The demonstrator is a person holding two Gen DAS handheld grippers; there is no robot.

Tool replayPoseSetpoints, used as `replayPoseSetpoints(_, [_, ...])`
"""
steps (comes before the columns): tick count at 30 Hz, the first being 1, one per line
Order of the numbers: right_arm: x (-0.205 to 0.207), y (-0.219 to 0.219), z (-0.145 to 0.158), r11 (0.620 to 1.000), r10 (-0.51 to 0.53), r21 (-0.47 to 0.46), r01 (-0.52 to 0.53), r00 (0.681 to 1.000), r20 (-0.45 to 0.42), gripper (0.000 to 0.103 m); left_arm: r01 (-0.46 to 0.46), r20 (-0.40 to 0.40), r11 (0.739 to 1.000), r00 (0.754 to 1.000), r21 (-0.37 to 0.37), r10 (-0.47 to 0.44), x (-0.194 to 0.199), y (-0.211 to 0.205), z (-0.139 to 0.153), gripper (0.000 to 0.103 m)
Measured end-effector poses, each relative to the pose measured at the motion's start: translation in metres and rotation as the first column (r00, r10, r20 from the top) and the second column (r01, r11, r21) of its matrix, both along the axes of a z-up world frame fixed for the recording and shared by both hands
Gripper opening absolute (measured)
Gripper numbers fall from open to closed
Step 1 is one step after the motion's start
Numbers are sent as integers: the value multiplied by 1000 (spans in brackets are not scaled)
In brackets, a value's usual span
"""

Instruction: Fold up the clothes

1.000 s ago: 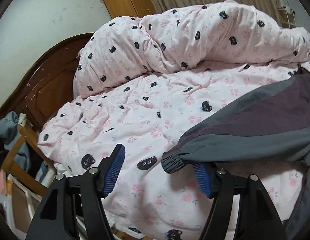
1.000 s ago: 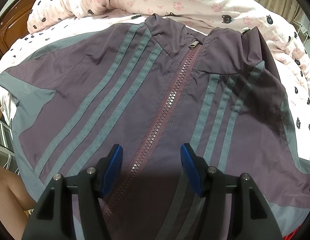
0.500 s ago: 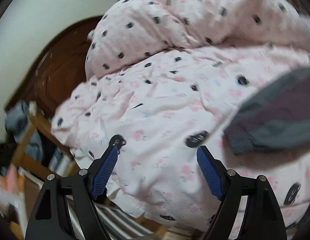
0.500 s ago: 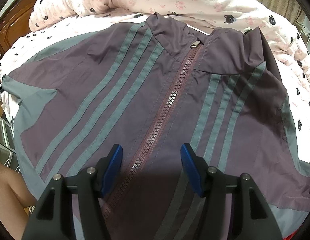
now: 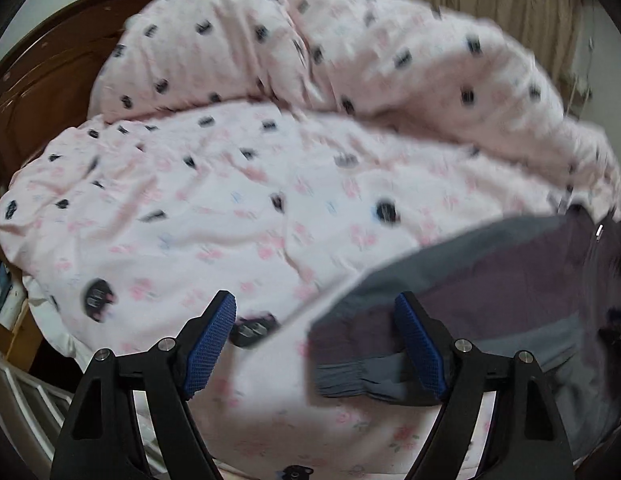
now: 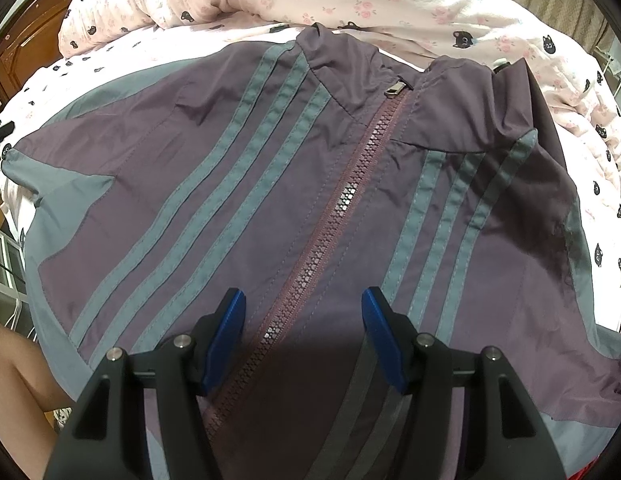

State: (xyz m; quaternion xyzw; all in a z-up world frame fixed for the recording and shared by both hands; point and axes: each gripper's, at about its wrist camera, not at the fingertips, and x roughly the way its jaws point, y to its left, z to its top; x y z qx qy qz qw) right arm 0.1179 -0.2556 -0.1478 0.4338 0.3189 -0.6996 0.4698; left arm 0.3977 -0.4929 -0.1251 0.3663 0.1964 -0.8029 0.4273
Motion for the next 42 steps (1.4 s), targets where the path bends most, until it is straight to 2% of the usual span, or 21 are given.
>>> replayPoseSetpoints(4, [-1,0,0,1000,1,1,-1,1000,-3,63,-36,89,992,995,-118,46,-12,0,-10,81])
replayPoseSetpoints(5, [-1,-1,0,1000,1,1,-1,1000,-4,63,-43,110,988,992,-148,60,-15,0,-13,84])
replayPoseSetpoints(8, [-1,-1,0,1000,1,-1,-1,1000,-3,63,-60,170,970,980,-237,102,-24,0,-21,84])
replayPoseSetpoints(9, [-1,0,0,1000,0,-3,0,1000,-2,63,-91,161,963,978,-253,134,-22,-4,-18,84])
replayPoseSetpoints(12, [-2,-1,0,1000,-1,-5,1,1000,-3,63,-138,106,969,981,-207,163,-15,-11,-18,84])
replayPoseSetpoints(13, [-2,-1,0,1000,0,-6,0,1000,-4,63,-126,78,966,986,-226,147,-17,-4,-11,84])
replayPoseSetpoints(17, [-2,3,10,1000,11,-25,-11,1000,-21,62,-38,-38,943,999,-331,27,-36,41,27,84])
replayPoseSetpoints(20, [-7,10,26,998,19,-64,-21,999,-31,62,46,-102,927,991,-373,-90,-64,75,49,84])
replayPoseSetpoints(25, [-49,26,70,983,-38,-179,42,999,23,63,198,-131,920,958,-339,-254,-124,111,49,84])
replayPoseSetpoints(27, [-75,32,88,972,-82,-216,91,995,54,63,268,-120,913,941,-308,-317,-152,124,38,84])
replayPoseSetpoints(30, [-109,30,103,962,-145,-224,159,986,78,63,341,-102,901,920,-267,-378,-182,138,23,84])
replayPoseSetpoints(34, [-166,11,107,944,-253,-184,275,958,135,63,420,-44,869,894,-260,-445,-211,160,8,84])
replayPoseSetpoints(39, [-224,-11,99,899,-367,-158,409,899,239,63,453,-56,857,876,-246,-479,-229,169,8,84])
replayPoseSetpoints(42, [-251,-30,84,881,-423,-101,462,866,266,63,462,-59,858,872,-224,-486,-236,167,6,84])
